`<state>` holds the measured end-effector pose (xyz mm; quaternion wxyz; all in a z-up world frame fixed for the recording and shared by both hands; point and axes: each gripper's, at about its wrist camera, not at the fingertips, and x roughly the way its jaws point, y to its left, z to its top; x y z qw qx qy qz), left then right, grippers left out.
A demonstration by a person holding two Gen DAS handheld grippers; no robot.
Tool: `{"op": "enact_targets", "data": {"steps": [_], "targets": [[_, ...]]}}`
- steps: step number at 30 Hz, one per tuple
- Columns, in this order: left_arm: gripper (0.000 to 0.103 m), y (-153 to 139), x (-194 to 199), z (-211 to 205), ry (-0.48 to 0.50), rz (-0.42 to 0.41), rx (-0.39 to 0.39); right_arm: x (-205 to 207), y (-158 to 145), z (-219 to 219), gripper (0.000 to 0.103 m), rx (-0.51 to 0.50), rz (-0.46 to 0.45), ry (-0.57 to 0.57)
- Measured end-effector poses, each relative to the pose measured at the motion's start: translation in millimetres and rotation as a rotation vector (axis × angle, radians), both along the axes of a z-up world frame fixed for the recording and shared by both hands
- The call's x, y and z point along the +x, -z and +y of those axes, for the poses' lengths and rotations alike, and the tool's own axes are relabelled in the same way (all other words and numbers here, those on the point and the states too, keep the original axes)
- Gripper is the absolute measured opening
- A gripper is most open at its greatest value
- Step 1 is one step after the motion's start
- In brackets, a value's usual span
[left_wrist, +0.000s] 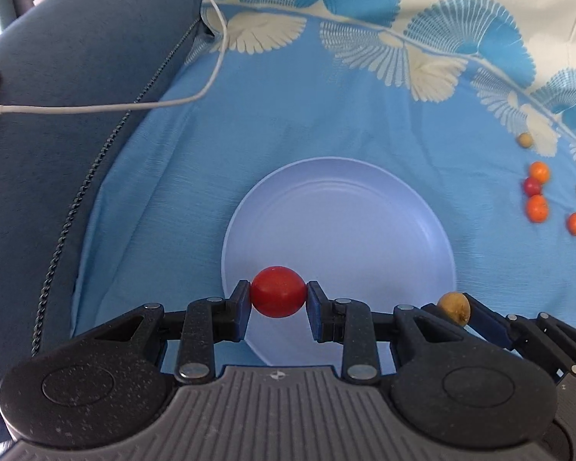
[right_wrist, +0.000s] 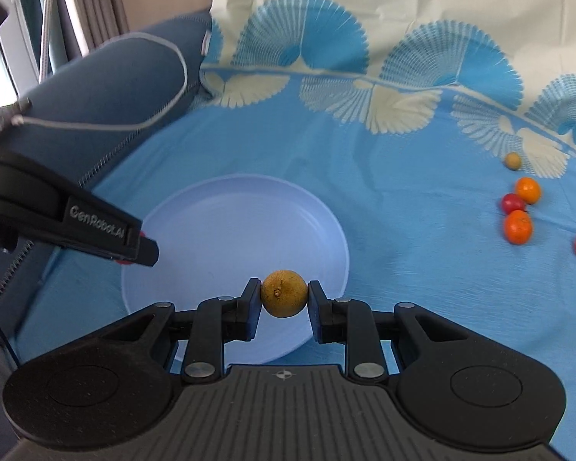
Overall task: Organize fruits
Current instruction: 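Carry the tomato and longan in both tools over the blue plate, then open both tools to drop the tomato and longan onto the plate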
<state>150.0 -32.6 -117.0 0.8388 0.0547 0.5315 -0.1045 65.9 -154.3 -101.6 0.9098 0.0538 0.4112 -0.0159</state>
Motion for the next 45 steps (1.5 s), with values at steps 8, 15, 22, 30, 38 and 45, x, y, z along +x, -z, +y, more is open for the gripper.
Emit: {"op": "enact_targets", "data": {"steps": [8,15,22,30,38,45], "targets": [[0.103,-1,12,3,-0.028,-0.048,0.02,20,12,5,0.041,-0.031,0.007,-0.051],[0.103,-55,-27,31,-0.069,-0.118,-0.008,-15,-33,-5,0.091,-0.022,-0.065,0.005],[0.103,-92,-103,60,-0.114,-0.126,0.011,-104,-76,11,0.099,0.032,-0.101,0.028],[0.103,-130,-155,66,-0.107,-0.16,-0.05,-160,-107,24,0.102,0.024,-0.171,0.033],[0.103,-165,-195,57,-0.09,-0.247,-0.088,-213,-137,23,0.102,-0.011,-0.303,0.074],[0.103,-172,-225,57,-0.073,-0.266,-0.093,-243,-148,21,0.102,-0.017,-0.354,0.09]]}}
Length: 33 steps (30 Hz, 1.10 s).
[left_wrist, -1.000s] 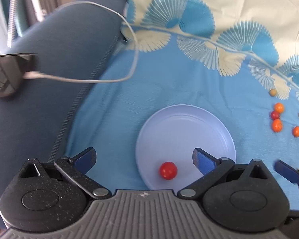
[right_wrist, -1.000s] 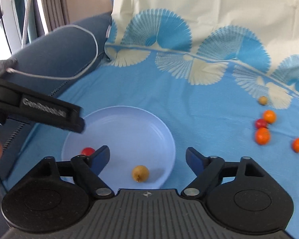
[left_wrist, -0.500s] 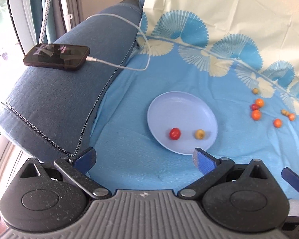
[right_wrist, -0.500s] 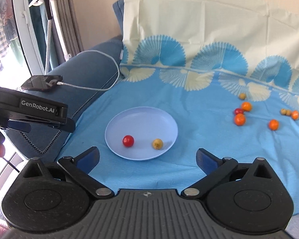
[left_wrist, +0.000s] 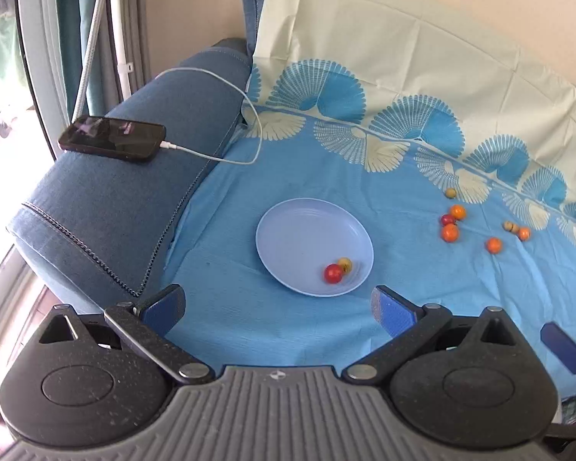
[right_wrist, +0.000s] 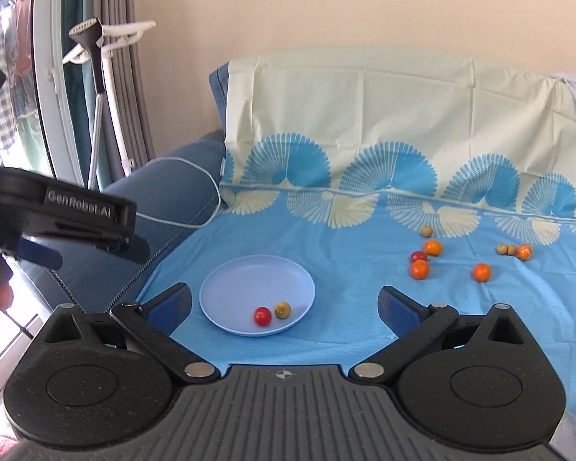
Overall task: Organize fruits
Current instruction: 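Open both tools to drop the tomato and longan onto the plate, then grasp a mandarin with the left tool while the right tool grasps another mandarin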
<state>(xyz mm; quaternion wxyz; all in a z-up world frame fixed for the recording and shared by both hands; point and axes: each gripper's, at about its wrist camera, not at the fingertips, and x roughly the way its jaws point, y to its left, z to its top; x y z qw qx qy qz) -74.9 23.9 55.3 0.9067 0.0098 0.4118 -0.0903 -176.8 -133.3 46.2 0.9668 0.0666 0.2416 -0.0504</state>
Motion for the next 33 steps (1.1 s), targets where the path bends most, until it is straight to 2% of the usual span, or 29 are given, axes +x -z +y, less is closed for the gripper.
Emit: {"op": "enact_targets", "data": {"steps": [7,22,28,33], "targets": [[0.103,-7,-13,3,0.005,-0.029,0.006,-12,-3,4,0.102,-0.006,-0.028,-0.009],[0.103,-11,-12,-3,0.005,-0.038,0.023,-17,-2,1,0.102,0.006,-0.049,-0.039],[0.103,-1,1,-19,0.022,0.0,0.038,-12,7,-9,0.102,0.029,-0.031,-0.026],[0.103,16,26,-48,0.058,0.077,0.034,-4,20,-33,0.102,0.054,-0.017,0.057]]}}
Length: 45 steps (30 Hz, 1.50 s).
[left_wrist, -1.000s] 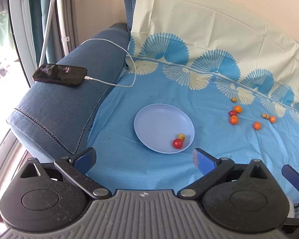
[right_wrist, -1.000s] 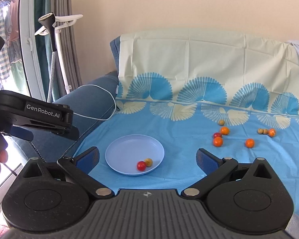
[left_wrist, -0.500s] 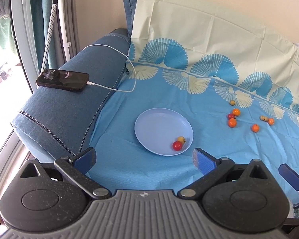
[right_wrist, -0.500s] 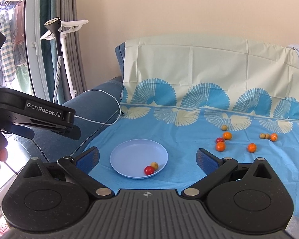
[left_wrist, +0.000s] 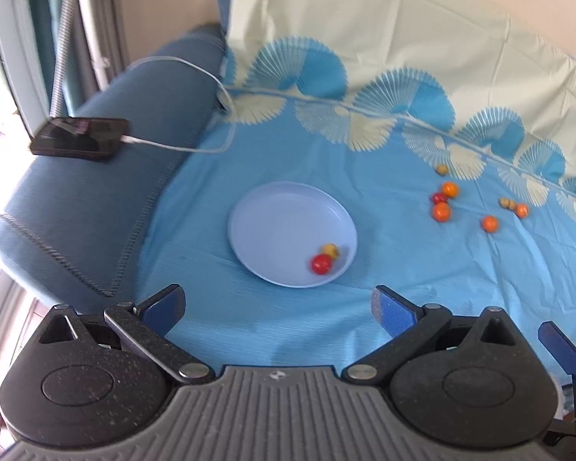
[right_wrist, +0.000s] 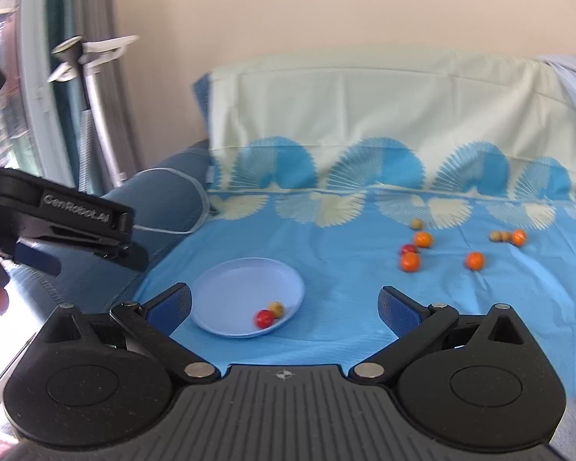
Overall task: Organize fruits
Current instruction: 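Grasp a mandarin with the left tool while the right tool grasps another mandarin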
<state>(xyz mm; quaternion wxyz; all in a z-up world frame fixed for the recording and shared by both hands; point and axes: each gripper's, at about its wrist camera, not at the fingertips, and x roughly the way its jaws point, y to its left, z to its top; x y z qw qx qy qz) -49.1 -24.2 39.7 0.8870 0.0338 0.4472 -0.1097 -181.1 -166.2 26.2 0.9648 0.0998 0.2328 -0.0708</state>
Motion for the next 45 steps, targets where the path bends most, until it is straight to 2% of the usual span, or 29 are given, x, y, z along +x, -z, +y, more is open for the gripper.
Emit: {"op": "enact_targets", "data": {"steps": [5,8,14,15,16,18,25,31,33,36,37,40,45], "targets": [[0.103,18,29,-50,0.063,0.042,0.019,8,18,-40,0.102,0.002,0.029,0.133],[0.103,31,47,-85,0.123,0.056,0.0,14,30,-74,0.102,0.001,0.059,0.231],[0.103,73,100,-167,0.171,0.107,0.041,30,56,-155,0.102,-0.027,0.092,0.423],[0.103,80,110,-181,0.177,0.116,0.045,43,65,-185,0.102,-0.04,0.106,0.461],[0.103,87,120,-195,0.177,0.121,0.048,43,65,-185,0.102,-0.04,0.106,0.461],[0.103,102,140,-223,0.194,0.134,0.035,58,78,-216,0.102,-0.053,0.121,0.489],[0.103,166,200,-312,0.253,0.192,0.039,144,145,-300,0.102,-0.081,0.237,0.479],[0.103,206,229,-356,0.287,0.232,0.035,199,197,-331,0.102,-0.045,0.304,0.434],[0.103,217,236,-365,0.301,0.245,0.04,214,206,-337,0.102,-0.055,0.302,0.413],[0.103,237,243,-371,0.309,0.255,0.093,234,221,-343,0.102,-0.08,0.324,0.397],[0.103,236,238,-373,0.324,0.217,0.112,234,224,-341,0.102,-0.1,0.281,0.398],[0.103,240,231,-377,0.344,0.171,0.147,236,226,-340,0.102,-0.118,0.269,0.394],[0.103,237,236,-383,0.332,0.215,0.174,237,226,-342,0.102,-0.107,0.265,0.394]]}}
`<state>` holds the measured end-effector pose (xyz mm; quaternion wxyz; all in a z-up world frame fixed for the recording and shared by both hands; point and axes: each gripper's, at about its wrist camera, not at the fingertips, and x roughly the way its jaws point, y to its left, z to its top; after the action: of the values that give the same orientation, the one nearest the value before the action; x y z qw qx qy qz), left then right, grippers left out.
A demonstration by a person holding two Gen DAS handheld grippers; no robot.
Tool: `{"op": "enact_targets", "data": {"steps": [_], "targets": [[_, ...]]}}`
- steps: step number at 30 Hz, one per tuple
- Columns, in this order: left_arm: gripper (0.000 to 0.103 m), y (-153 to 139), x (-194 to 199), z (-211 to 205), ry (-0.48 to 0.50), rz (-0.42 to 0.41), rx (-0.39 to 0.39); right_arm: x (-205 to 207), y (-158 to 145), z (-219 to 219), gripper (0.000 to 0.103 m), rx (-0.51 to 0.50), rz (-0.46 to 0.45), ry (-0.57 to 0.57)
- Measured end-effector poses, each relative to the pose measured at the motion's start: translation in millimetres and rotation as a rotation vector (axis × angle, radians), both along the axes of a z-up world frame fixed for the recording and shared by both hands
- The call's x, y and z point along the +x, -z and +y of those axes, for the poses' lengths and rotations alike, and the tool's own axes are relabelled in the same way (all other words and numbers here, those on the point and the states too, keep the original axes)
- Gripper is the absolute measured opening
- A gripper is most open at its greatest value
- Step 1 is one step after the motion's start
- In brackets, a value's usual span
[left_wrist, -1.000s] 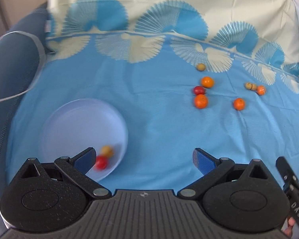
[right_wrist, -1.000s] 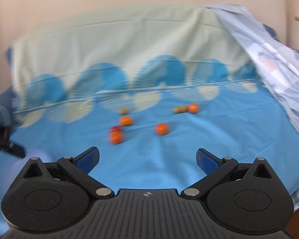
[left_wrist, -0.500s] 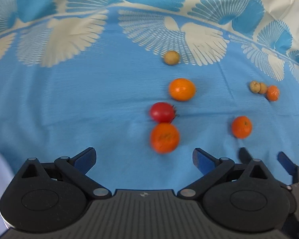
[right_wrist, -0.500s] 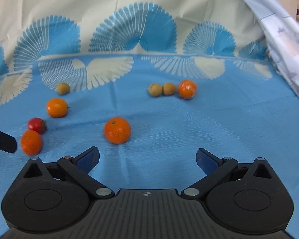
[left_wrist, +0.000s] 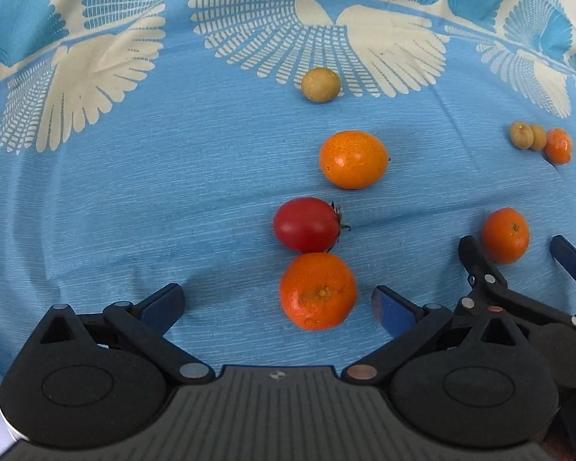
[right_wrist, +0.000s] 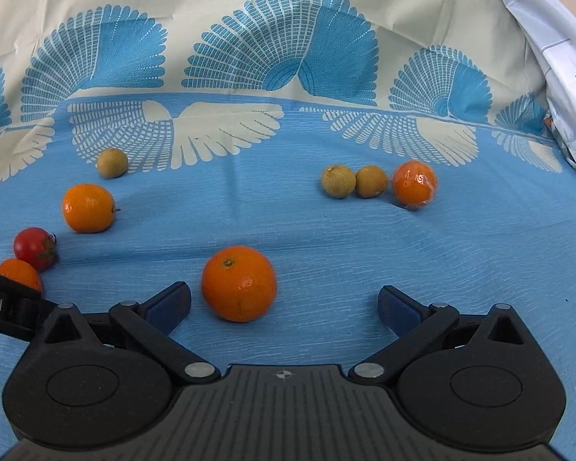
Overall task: Organize fruits
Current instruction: 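Grasp a mandarin with the left tool while the right tool grasps another mandarin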
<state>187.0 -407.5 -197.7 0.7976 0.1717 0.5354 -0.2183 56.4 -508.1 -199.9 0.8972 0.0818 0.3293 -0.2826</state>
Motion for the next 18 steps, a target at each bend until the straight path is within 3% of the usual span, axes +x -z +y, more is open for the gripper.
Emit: {"op": "enact_targets", "data": {"steps": [18], "targets": [[0.103,-1.5,6.1,-5.5,0.001,0.01,0.025,-0.1,0.5,0.9,0.102,-0.005,0.0,0.001]]}}
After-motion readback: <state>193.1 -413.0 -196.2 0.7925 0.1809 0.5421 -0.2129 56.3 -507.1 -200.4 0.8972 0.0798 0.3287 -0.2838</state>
